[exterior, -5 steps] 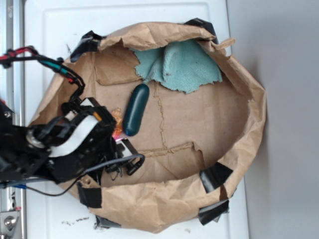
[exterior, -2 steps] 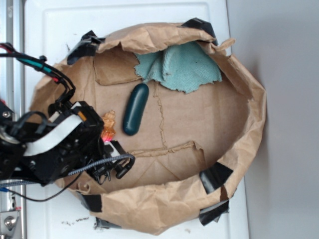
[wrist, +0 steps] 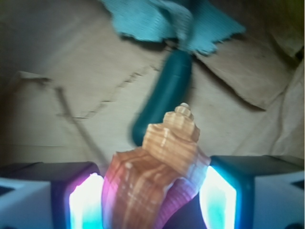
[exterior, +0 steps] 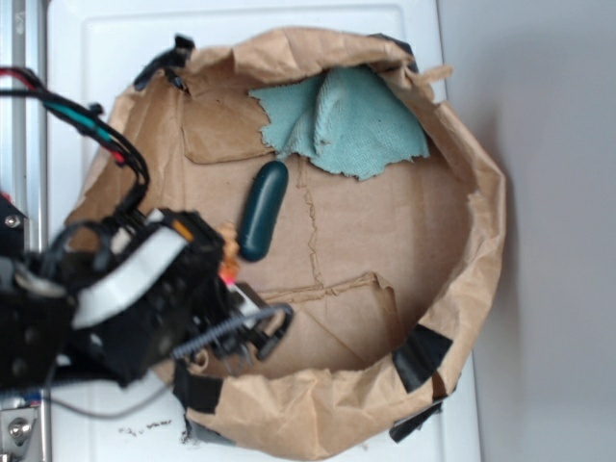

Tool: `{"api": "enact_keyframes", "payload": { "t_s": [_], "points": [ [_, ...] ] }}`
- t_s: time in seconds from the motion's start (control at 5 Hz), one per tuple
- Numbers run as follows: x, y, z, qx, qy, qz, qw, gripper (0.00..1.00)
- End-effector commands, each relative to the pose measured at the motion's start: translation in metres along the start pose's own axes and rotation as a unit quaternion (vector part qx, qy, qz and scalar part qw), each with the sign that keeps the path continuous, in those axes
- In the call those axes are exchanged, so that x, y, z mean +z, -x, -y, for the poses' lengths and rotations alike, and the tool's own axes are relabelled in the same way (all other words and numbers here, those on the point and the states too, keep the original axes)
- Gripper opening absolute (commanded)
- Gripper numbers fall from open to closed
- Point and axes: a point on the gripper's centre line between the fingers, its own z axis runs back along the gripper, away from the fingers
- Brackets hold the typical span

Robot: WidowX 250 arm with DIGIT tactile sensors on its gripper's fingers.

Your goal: Grab the shell.

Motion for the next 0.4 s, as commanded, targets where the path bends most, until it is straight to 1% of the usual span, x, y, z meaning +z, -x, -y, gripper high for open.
{"api": "enact_keyframes", "payload": {
  "t_s": [0.0,0.2],
  "points": [
    [0.015,-0.018,0.01,0.026,-0.001,0.048,0.999,0.0],
    [0.027,-0.029,0.01,0.029,0.002,0.066,0.997,0.0]
  ]
}}
